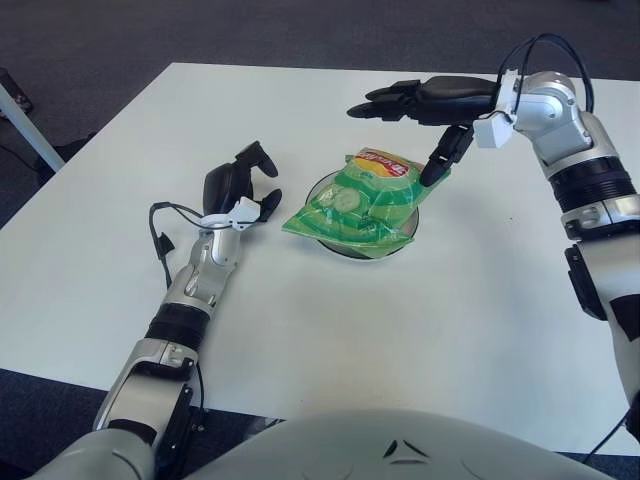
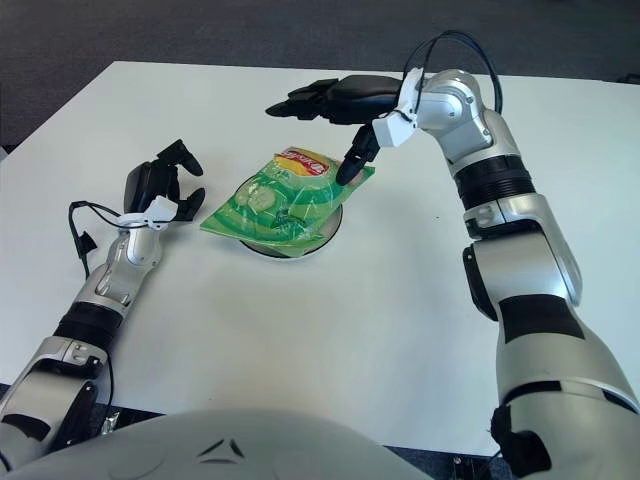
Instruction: Put the snack into the plate.
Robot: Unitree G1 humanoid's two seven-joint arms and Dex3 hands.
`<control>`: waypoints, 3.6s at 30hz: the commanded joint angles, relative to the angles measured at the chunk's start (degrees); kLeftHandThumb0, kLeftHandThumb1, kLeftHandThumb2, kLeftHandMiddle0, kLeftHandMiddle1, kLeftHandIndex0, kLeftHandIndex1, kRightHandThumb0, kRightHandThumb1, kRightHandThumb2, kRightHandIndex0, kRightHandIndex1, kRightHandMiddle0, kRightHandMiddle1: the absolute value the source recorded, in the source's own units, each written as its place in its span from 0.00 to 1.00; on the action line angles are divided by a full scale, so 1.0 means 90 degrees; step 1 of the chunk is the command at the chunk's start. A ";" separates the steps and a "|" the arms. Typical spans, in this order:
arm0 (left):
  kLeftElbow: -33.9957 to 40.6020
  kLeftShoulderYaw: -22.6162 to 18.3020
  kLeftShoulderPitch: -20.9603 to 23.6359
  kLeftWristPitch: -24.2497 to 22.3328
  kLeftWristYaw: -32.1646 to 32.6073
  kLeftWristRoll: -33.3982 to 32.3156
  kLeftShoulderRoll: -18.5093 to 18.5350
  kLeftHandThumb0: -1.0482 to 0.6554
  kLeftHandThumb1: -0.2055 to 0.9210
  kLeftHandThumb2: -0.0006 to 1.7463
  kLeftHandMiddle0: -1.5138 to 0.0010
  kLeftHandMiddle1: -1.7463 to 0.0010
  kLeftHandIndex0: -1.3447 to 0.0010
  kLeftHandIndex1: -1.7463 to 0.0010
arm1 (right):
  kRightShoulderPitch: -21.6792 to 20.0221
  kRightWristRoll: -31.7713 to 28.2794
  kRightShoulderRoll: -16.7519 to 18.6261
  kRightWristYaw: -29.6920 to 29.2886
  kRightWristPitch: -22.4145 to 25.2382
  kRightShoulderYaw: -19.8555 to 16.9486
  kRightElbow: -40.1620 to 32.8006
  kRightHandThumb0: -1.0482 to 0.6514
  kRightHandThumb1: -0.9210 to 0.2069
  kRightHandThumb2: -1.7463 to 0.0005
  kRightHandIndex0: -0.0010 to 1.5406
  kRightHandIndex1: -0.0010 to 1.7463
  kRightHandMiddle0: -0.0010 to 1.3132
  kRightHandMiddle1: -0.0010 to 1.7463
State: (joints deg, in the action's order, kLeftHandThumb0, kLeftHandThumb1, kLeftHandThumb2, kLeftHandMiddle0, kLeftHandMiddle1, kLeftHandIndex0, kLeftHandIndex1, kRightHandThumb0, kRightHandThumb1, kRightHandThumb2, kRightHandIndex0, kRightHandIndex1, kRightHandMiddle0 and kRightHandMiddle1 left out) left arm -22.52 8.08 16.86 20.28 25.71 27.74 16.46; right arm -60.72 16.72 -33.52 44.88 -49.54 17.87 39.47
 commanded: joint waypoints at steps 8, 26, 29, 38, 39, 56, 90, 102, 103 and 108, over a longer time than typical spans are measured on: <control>-0.0389 0.0144 -0.0676 0.0117 0.0023 -0.0002 -0.0203 0.31 0.38 0.82 0.12 0.00 0.48 0.00 | 0.0043 -0.0409 -0.0175 0.0073 0.0165 -0.0242 -0.0011 0.00 0.09 0.88 0.00 0.00 0.00 0.00; -0.0619 0.0031 -0.0621 0.0426 -0.0028 -0.0178 -0.0197 0.31 0.37 0.83 0.11 0.00 0.48 0.00 | 0.0406 0.0913 -0.1086 -0.1141 0.0837 -0.0461 -0.0201 0.00 0.04 0.88 0.00 0.00 0.00 0.00; -0.0681 0.0004 -0.0611 0.0505 -0.0003 -0.0181 -0.0207 0.31 0.37 0.83 0.11 0.00 0.48 0.00 | 0.0717 0.1070 -0.1106 -0.1665 0.0958 -0.0569 -0.0173 0.00 0.01 0.87 0.01 0.00 0.02 0.01; -0.0792 -0.0077 -0.0578 0.0629 -0.0016 -0.0243 -0.0252 0.31 0.36 0.83 0.12 0.00 0.47 0.00 | 0.2658 0.0338 -0.0389 -0.3234 0.1818 -0.1334 -0.0640 0.16 0.14 0.75 0.13 0.21 0.00 0.46; -0.0796 -0.0090 -0.0579 0.0632 -0.0033 -0.0264 -0.0255 0.31 0.36 0.83 0.12 0.00 0.47 0.00 | 0.2859 0.0206 -0.0259 -0.3346 0.2003 -0.1444 -0.0769 0.18 0.18 0.71 0.12 0.27 0.00 0.49; -0.1029 -0.0281 -0.0505 0.0847 -0.0524 -0.0789 -0.0266 0.31 0.37 0.83 0.14 0.00 0.47 0.00 | 0.3489 -0.2088 0.1506 -0.3929 0.5096 -0.2989 -0.1206 0.60 0.35 0.46 0.37 0.77 0.30 1.00; -0.0582 -0.0693 -0.0705 0.0283 -0.1611 -0.1856 -0.0577 0.31 0.38 0.82 0.16 0.00 0.49 0.00 | 0.4264 -0.3266 0.2916 -0.5475 0.7484 -0.3827 -0.2852 0.62 0.73 0.12 0.53 0.94 0.42 1.00; -0.0091 -0.0872 -0.0788 -0.0560 -0.2213 -0.2624 -0.0753 0.32 0.39 0.81 0.16 0.00 0.50 0.00 | 0.5075 -0.2742 0.3095 -0.5430 0.6922 -0.3330 -0.2764 0.61 0.81 0.05 0.55 0.99 0.47 1.00; -0.0051 -0.0880 -0.0797 -0.0614 -0.2238 -0.2660 -0.0760 0.32 0.39 0.81 0.16 0.00 0.50 0.00 | 0.5083 -0.2723 0.3070 -0.5386 0.6841 -0.3313 -0.2737 0.61 0.83 0.03 0.56 0.99 0.49 0.99; 0.0202 -0.0931 -0.0854 -0.0976 -0.2389 -0.2935 -0.0833 0.32 0.39 0.81 0.16 0.00 0.50 0.00 | 0.5092 -0.2617 0.2957 -0.5007 0.5627 -0.3290 -0.2278 0.45 0.66 0.16 0.74 1.00 0.48 0.99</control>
State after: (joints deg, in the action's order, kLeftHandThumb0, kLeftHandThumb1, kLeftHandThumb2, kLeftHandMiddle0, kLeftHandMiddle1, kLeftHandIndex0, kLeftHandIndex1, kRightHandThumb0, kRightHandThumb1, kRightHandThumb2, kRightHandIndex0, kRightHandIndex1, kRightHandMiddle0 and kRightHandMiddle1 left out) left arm -19.37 -0.68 15.09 13.69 5.15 2.84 13.14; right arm -18.56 -7.42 -6.90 -2.18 5.38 -12.04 14.09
